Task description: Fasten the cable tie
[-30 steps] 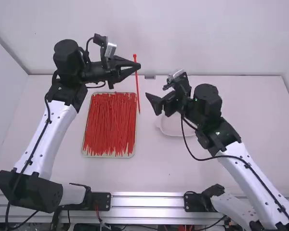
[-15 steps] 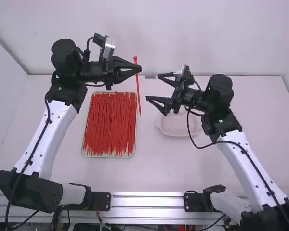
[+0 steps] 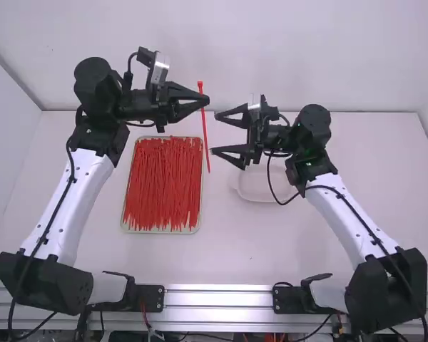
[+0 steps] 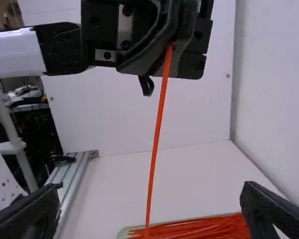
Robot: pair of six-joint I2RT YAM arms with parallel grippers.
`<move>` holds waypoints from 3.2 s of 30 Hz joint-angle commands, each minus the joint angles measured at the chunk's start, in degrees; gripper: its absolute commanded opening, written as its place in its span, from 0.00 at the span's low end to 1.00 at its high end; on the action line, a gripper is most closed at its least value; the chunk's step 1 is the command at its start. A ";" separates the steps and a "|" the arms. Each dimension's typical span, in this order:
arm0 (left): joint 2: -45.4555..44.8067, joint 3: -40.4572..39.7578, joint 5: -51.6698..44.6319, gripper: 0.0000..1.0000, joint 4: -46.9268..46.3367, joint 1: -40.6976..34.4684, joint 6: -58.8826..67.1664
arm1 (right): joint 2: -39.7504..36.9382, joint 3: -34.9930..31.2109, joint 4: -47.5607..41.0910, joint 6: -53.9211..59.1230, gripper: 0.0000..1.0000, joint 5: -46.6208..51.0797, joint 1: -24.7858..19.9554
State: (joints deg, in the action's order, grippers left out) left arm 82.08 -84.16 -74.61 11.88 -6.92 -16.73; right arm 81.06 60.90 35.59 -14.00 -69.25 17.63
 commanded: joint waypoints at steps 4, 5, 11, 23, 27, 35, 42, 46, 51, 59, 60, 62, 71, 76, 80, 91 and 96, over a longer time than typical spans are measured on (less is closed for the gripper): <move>-0.11 -0.79 -0.85 0.02 0.74 -0.26 -0.46 | 1.03 1.70 0.11 -1.68 0.75 -1.44 1.75; -0.11 -0.79 -0.83 0.02 0.74 -0.24 -0.48 | 1.03 1.70 0.07 -0.63 0.69 -1.49 2.10; -0.11 -0.79 -0.72 0.02 1.75 -0.63 -1.97 | 1.03 1.70 0.04 0.52 0.43 -1.44 3.30; -0.11 -0.79 -0.81 0.02 4.68 -1.27 -4.90 | 1.03 1.70 0.02 0.52 0.00 -1.49 3.72; -0.11 -0.79 -0.83 0.02 4.52 -1.51 -4.90 | 1.03 1.70 0.00 0.33 0.00 -1.44 2.97; -0.11 -0.79 -0.83 0.17 8.63 -0.92 -8.02 | 1.03 1.70 0.02 0.31 0.00 -1.46 2.99; -0.11 -0.79 -0.81 0.24 10.27 -1.07 -9.40 | 1.03 1.70 0.04 0.33 0.00 -1.42 2.97; -0.11 -0.79 -0.81 0.30 10.29 -0.50 -9.44 | 1.03 1.70 0.04 0.31 0.00 -1.46 2.99; -0.11 -0.79 -0.85 0.31 11.02 -0.74 -9.46 | 1.03 1.70 0.02 0.33 0.00 -1.49 2.99; -0.11 -0.79 0.26 0.09 10.93 -0.28 -10.05 | 1.03 1.70 0.00 0.55 0.00 -1.64 2.99; -0.11 -0.79 0.26 0.04 10.93 -0.28 -10.05 | 1.03 1.70 0.00 0.57 0.00 -1.57 2.99; -0.11 -0.79 0.28 0.02 10.91 -0.09 -10.05 | 1.03 1.70 0.00 0.61 0.00 -1.44 2.97; -0.11 -0.79 0.48 0.02 10.51 0.09 -10.73 | 1.03 1.70 -2.38 3.61 0.00 -1.46 2.93; -0.11 -0.79 0.72 0.02 8.26 -0.04 -7.13 | 1.03 1.70 -2.82 3.56 0.00 -1.44 2.89; -0.11 -0.79 0.70 0.13 8.39 -0.04 -6.86 | 1.03 1.70 -2.84 4.00 0.00 -1.42 2.99; -0.11 -0.79 2.14 0.31 8.28 -0.04 -7.04 | 1.03 1.70 -3.04 4.35 0.00 -1.44 2.51; -0.11 -0.79 2.14 0.38 8.55 -0.04 -7.02 | 1.03 1.70 -3.30 5.27 0.00 -1.44 2.56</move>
State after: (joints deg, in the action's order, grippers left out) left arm 82.08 -84.16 -72.77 20.01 -7.31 -24.21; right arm 81.97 61.06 32.12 -9.32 -70.32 20.29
